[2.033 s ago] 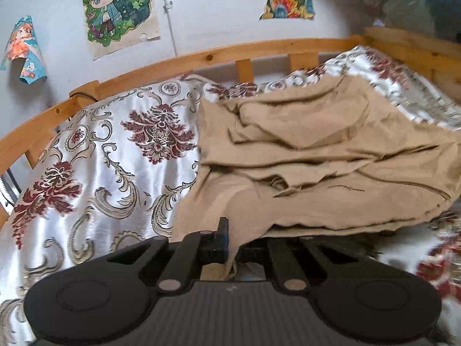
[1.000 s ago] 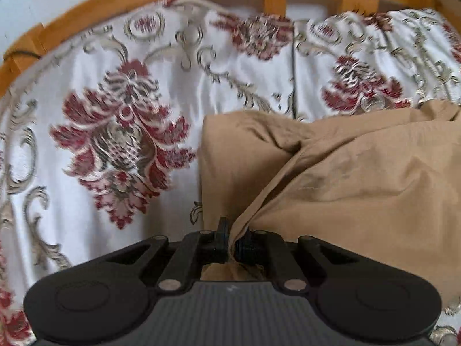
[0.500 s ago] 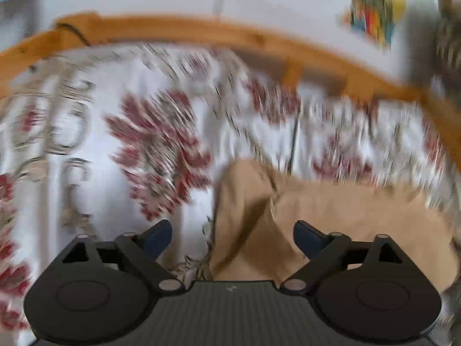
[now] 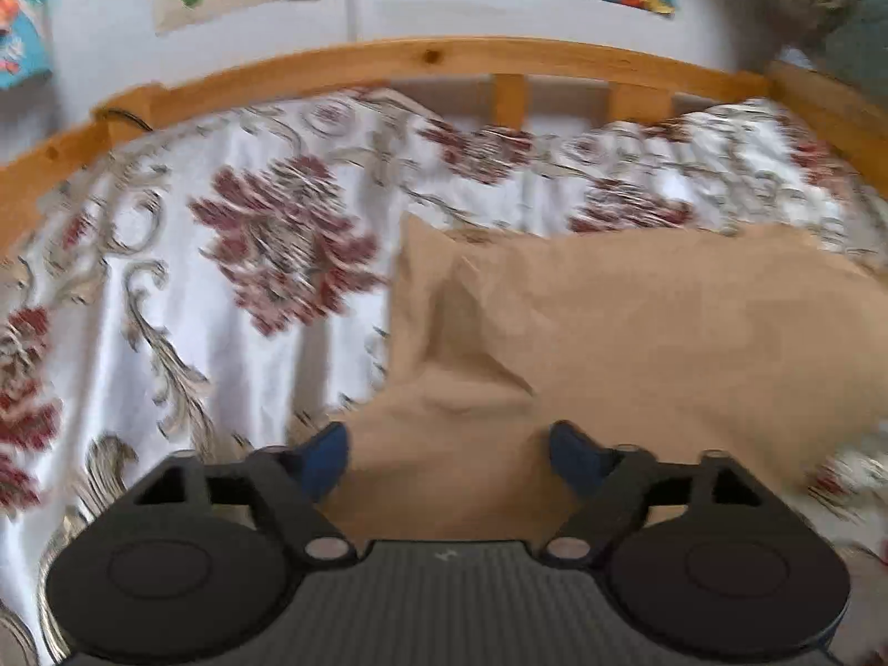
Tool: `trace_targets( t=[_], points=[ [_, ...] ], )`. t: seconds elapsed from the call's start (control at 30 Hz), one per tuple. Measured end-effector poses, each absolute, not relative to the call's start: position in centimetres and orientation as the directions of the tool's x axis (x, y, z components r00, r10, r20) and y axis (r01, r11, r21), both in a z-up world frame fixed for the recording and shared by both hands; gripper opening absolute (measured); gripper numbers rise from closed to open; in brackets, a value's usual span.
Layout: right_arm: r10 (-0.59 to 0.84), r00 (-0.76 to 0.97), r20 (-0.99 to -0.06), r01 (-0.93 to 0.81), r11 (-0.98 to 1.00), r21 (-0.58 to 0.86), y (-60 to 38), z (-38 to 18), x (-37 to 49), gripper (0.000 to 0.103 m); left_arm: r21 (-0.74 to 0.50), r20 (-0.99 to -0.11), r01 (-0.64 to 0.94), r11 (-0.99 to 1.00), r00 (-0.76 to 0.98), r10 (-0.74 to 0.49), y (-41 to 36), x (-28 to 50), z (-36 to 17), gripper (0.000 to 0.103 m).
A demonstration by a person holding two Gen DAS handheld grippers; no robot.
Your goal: Fold large clothes
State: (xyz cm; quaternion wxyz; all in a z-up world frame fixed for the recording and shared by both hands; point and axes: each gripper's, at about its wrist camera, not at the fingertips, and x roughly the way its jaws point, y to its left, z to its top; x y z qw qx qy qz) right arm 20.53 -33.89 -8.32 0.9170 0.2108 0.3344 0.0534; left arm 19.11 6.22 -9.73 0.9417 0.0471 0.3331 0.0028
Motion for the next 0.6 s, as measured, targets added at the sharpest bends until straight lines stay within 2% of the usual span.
trace_targets(
  t=[0.07,0.13,0.17,0.23,0.3,0.37,0.43,0.47,0.6],
  points=[
    [0.212,0.767,-0.605,0.089,0.9,0.427,-34.1,-8.9,20.5,0.068,0.106,-0.604,-0.075,0.992,0.787,0.124,6.6,20.4,-9.6,0.079],
    [0.2,0.758,-0.621,0.153,0.871,0.467,-34.9,-9.9,20.5,0.048,0.111,-0.581,-0.18,0.977,0.786,0.211,7.3,21.6,-9.3,0.075],
    [0.208,0.751,-0.626,0.191,0.84,0.508,-35.5,-10.6,20.6,0.043,0.12,-0.575,-0.225,0.967,0.778,0.252,7.6,22.2,-9.2,0.073],
    [0.225,0.756,-0.615,0.234,0.785,0.574,-36.4,-11.6,20.5,0.025,0.165,-0.585,-0.297,0.94,0.738,0.336,8.4,23.6,-9.3,0.066],
    [0.195,0.772,-0.604,0.236,0.795,0.559,-36.5,-11.4,20.4,0.019,0.17,-0.607,-0.336,0.926,0.704,0.367,9.6,24.4,-9.4,0.065],
    [0.159,0.792,-0.59,0.223,0.823,0.522,-36.1,-10.7,20.3,0.015,0.095,-0.609,-0.348,0.933,0.721,0.331,10.2,23.4,-8.9,0.066],
    [0.154,0.804,-0.574,0.202,0.837,0.508,-36.0,-10.4,20.4,0.015,0.031,-0.575,-0.325,0.945,0.768,0.283,9.7,21.7,-8.4,0.083],
    [0.156,0.805,-0.573,0.196,0.842,0.503,-36.0,-10.4,20.6,0.016,0.009,-0.545,-0.303,0.953,0.797,0.259,9.0,20.8,-8.1,0.086],
    [0.143,0.819,-0.556,0.161,0.873,0.461,-35.1,-10.5,21.5,0.028,-0.025,-0.462,-0.14,0.99,0.88,0.112,5.5,19.4,-7.6,0.093]
  ],
)
